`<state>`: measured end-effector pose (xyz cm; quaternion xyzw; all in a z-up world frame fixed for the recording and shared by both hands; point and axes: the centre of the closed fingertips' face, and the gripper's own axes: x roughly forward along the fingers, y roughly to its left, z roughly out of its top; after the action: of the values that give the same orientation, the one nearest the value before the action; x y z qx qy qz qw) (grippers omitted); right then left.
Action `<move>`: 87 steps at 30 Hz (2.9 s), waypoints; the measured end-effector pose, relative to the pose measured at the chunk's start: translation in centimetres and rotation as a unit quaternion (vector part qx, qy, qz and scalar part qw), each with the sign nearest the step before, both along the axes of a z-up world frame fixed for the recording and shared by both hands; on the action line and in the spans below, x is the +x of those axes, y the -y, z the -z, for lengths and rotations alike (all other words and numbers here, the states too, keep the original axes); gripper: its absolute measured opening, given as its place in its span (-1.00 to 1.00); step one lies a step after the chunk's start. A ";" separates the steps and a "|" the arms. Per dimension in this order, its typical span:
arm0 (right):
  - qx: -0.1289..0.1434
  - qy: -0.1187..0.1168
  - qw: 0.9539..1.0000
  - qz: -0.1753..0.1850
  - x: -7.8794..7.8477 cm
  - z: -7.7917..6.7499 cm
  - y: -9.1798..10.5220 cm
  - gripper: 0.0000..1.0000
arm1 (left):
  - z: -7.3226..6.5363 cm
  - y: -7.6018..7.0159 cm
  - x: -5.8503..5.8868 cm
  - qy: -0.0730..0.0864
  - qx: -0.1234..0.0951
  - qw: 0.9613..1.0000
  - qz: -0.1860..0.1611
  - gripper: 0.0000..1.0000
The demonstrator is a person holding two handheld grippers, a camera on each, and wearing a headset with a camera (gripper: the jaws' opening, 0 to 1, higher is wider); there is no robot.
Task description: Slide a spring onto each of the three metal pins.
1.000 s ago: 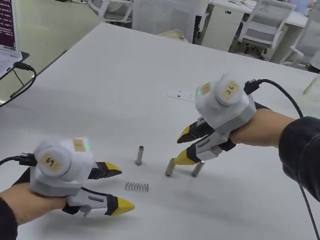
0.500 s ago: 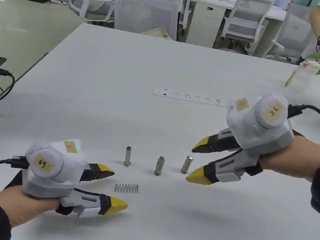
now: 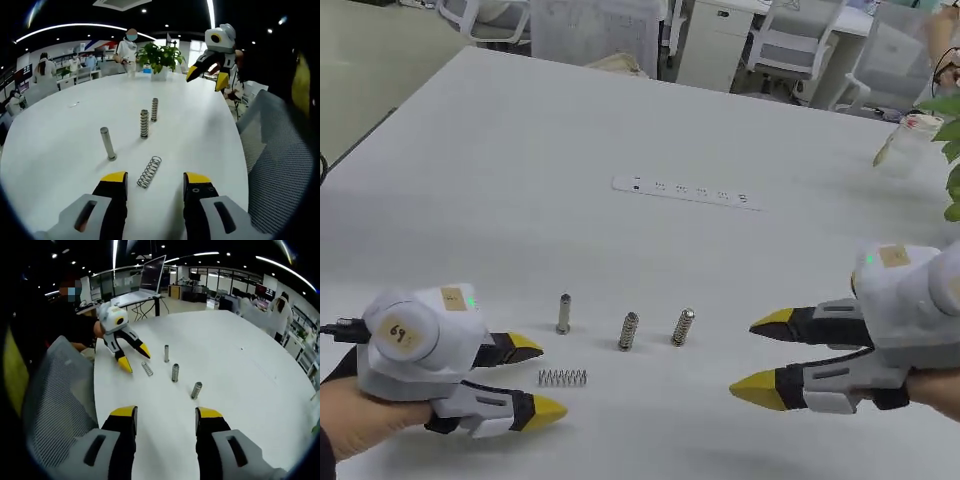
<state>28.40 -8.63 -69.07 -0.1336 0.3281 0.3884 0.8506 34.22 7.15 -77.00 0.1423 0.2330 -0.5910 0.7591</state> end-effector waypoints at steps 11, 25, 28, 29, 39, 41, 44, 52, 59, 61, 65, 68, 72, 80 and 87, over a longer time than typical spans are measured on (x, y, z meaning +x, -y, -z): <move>0.060 0.017 0.997 0.052 -1.1 -0.9 1.0 -0.04 | 0.3 0.2 0.1 0.001 0.003 1.000 0.004 -0.32; 0.123 0.037 0.985 0.113 -2.4 -2.1 3.8 0.16 | 1.1 0.3 0.4 0.002 0.013 1.000 0.006 -0.48; 0.128 0.040 0.984 0.117 -2.7 -2.1 4.0 0.20 | 1.2 0.3 0.5 0.002 0.014 1.000 0.006 -0.51; 0.130 0.039 0.983 0.120 -2.8 -2.0 4.1 0.24 | 1.2 0.3 0.5 0.003 0.015 1.000 0.007 -0.52; 0.096 0.035 0.988 0.113 -3.4 -0.4 4.3 0.66 | 1.7 0.1 0.8 0.006 0.021 1.000 0.004 -0.63; 0.098 0.034 0.988 0.115 -3.3 -0.3 4.3 0.76 | 1.8 0.2 0.8 0.006 0.020 1.000 0.004 -0.65; 0.101 0.036 0.987 0.116 -3.2 -0.2 4.2 0.88 | 1.7 0.2 0.8 0.007 0.020 1.000 0.003 -0.65; 0.100 0.031 0.988 0.117 -2.9 0.3 4.3 0.99 | 1.8 0.2 1.1 0.008 0.020 1.000 -0.001 -0.73; 0.099 0.028 0.988 0.115 -2.9 0.4 4.3 0.99 | 1.8 0.0 1.3 0.016 0.023 1.000 -0.009 -0.85; 0.098 0.028 0.988 0.116 -2.8 0.4 4.3 0.99 | 1.8 0.0 1.3 0.017 0.023 1.000 -0.011 -0.88; 0.099 0.028 0.988 0.115 -2.8 0.5 4.3 0.99 | 1.7 0.0 1.2 0.017 0.023 1.000 -0.011 -0.88; 0.098 0.026 0.988 0.113 -2.9 0.6 4.2 0.99 | 1.7 0.0 1.2 0.017 0.023 0.999 -0.013 -0.89; 0.098 0.024 0.989 0.111 -2.9 0.7 4.0 0.99 | 1.7 0.0 1.0 0.021 0.025 0.999 -0.007 -0.89; 0.097 0.022 0.989 0.107 -2.8 0.7 3.9 0.99 | 1.5 -0.2 0.7 0.016 0.015 1.000 -0.010 -0.91; 0.096 0.019 0.990 0.104 -2.8 1.0 3.7 0.98 | 1.5 -0.2 0.2 -0.002 0.009 1.000 -0.014 -0.92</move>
<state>25.62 -12.33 -70.04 -0.0235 0.2854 0.3254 0.9011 34.47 7.35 -78.47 0.1446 0.2418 -0.5781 0.7658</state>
